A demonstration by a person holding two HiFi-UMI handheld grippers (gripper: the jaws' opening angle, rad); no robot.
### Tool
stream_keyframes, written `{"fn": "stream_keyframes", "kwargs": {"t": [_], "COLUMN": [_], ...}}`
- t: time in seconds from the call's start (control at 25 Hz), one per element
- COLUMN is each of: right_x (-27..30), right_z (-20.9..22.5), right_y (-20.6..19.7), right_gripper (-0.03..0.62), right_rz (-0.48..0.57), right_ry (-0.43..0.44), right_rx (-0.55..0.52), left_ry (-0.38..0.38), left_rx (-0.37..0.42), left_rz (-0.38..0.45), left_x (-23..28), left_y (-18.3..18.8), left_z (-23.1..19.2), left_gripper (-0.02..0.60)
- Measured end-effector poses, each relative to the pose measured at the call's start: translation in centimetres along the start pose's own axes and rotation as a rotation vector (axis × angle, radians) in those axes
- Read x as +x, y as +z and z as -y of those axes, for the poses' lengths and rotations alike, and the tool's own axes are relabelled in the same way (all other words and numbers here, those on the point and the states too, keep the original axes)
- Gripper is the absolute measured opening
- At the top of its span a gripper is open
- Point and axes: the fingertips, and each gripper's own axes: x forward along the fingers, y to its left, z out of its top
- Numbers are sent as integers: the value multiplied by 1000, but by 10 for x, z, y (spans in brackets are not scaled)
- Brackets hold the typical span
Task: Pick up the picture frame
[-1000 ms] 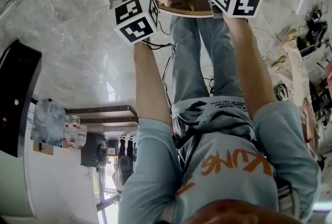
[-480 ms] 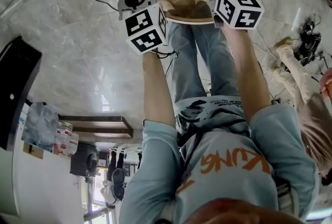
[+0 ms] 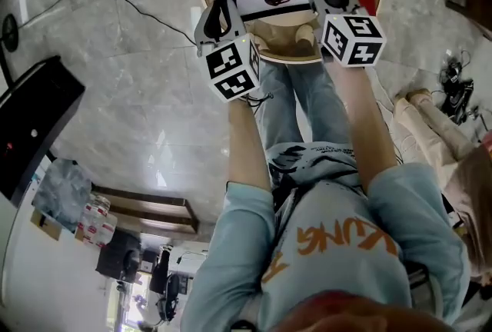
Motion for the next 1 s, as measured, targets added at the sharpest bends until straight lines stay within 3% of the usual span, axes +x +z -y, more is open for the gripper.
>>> {"fn": "stream_keyframes", "kwargs": {"t": [0.4, 1.0], "right_x": [-59, -169], "right_z": [-28, -92], "right_y": [79, 238], "right_gripper": [66, 66], "right_rz": [125, 376], "right_ry": [37, 68], "right_rx": [-14, -89], "left_ry": [39, 41], "left_rx": [-12, 23], "left_rz": [125, 405], "left_x": [-61, -185], "left_y": [81, 241], "left_z": [12, 28], "left_gripper": [74, 74]}}
